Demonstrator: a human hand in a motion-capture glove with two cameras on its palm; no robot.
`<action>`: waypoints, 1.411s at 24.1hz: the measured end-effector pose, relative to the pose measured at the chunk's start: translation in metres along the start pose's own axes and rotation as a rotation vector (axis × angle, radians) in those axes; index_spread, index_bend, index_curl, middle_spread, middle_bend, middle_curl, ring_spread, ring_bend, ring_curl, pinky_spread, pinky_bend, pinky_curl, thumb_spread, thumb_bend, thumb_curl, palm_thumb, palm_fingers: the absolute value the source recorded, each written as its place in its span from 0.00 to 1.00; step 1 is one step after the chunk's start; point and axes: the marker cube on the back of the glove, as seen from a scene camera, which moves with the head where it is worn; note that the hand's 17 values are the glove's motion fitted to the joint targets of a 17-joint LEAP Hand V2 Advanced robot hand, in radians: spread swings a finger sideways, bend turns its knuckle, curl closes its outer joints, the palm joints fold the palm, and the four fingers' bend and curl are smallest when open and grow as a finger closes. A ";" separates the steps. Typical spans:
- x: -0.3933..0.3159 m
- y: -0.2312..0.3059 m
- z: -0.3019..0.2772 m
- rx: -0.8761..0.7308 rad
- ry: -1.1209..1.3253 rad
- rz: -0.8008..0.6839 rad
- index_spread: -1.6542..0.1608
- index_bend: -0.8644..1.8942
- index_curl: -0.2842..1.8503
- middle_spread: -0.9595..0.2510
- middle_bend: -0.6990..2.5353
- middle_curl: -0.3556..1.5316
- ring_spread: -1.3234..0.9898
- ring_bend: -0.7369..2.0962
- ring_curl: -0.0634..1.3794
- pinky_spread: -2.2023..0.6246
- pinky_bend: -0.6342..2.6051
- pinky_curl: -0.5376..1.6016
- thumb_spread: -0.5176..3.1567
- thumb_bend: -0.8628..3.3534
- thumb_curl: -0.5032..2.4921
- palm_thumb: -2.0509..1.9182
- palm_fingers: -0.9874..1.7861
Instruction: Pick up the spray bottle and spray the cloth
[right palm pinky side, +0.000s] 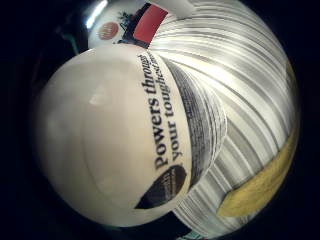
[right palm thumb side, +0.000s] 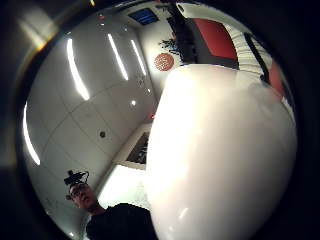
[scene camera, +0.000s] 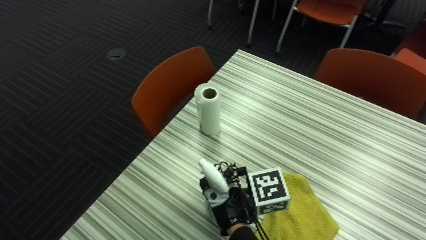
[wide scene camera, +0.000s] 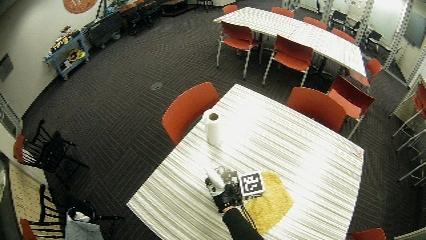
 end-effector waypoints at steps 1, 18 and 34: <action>0.001 0.000 0.000 -0.002 0.005 0.001 0.83 0.39 0.45 0.76 0.33 0.52 0.53 0.39 0.41 0.78 0.24 0.39 0.37 0.20 0.44 0.81 0.70; 0.010 0.013 0.006 -0.085 0.070 0.007 0.72 0.34 0.32 0.78 0.26 0.41 0.58 0.39 0.36 0.83 0.35 0.42 0.40 0.20 0.39 0.75 0.37; -0.097 0.075 0.074 -0.308 -0.134 -0.245 0.71 0.36 0.28 0.80 0.27 0.38 0.60 0.41 0.34 0.84 0.35 0.42 0.41 0.20 0.36 0.75 0.38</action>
